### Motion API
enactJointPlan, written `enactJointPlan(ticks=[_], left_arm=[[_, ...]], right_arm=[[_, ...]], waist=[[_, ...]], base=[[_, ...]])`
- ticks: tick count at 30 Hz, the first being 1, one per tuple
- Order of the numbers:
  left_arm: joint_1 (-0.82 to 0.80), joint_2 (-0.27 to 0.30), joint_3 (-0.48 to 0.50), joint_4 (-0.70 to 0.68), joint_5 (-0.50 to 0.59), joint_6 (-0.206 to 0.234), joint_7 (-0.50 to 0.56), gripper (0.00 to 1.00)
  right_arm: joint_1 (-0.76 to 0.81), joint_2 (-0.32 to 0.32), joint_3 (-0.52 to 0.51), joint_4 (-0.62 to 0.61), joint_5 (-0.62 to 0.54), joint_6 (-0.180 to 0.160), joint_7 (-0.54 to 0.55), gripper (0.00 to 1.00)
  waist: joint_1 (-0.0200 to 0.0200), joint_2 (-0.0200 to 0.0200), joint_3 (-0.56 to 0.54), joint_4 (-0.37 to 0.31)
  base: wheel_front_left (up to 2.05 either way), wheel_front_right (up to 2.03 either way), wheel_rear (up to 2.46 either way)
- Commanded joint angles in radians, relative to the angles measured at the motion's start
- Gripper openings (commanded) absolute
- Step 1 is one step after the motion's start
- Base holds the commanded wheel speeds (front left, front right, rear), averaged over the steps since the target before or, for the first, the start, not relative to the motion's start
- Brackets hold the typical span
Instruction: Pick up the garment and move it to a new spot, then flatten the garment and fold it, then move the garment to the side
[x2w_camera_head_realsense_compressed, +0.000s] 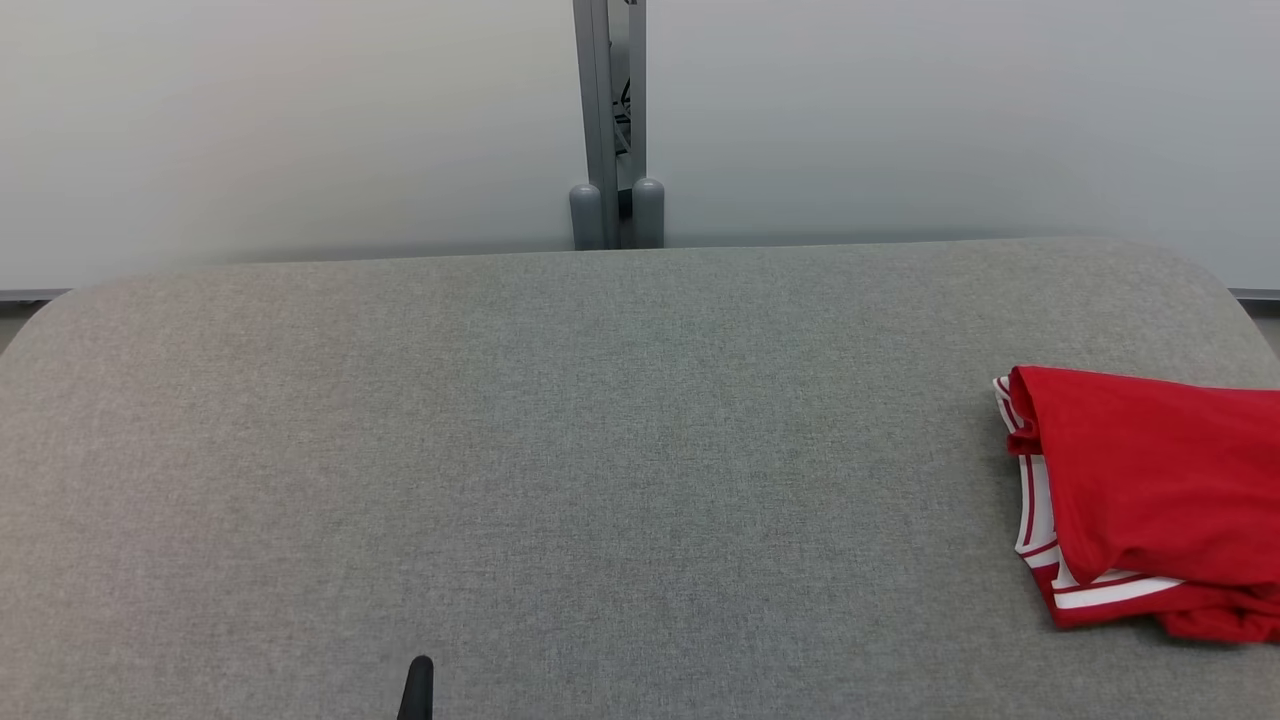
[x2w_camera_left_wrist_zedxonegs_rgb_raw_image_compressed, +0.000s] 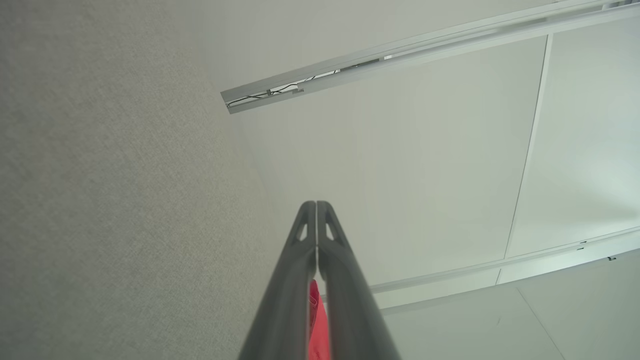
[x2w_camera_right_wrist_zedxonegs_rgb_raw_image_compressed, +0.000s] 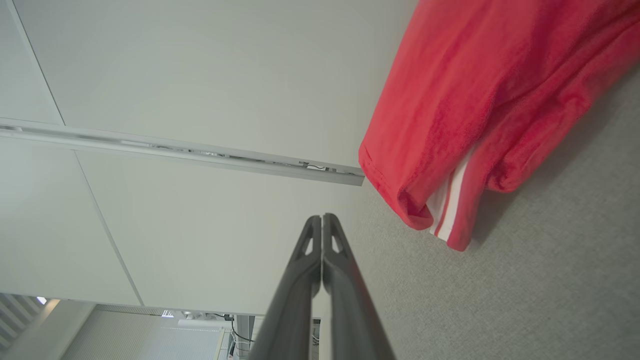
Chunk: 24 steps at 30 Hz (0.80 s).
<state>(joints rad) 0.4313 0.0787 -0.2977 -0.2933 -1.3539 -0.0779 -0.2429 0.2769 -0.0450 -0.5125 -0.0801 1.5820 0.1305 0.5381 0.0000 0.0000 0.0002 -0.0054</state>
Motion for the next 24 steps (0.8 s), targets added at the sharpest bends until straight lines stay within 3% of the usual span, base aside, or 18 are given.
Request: enactJointPlan(ticks=[1,24], left_arm=[[0.013,-0.003,0.002,-0.012,-0.02,-0.012,-0.004,0.0],[0.055,-0.03,-0.001,-0.041,-0.139,-0.059,-0.021,0.0]], right_arm=[[0.012,-0.009,-0.013,-0.008,0.033,0.0,0.014,0.0],[0.036,-0.01,-0.066,-0.013,0.206,0.0,0.087,0.0]], waist=[[0.0,0.0,0.0,0.001],[0.0,0.0,0.002,0.007]], base=[[0.0,0.0,0.0],[0.0,0.0,0.0]])
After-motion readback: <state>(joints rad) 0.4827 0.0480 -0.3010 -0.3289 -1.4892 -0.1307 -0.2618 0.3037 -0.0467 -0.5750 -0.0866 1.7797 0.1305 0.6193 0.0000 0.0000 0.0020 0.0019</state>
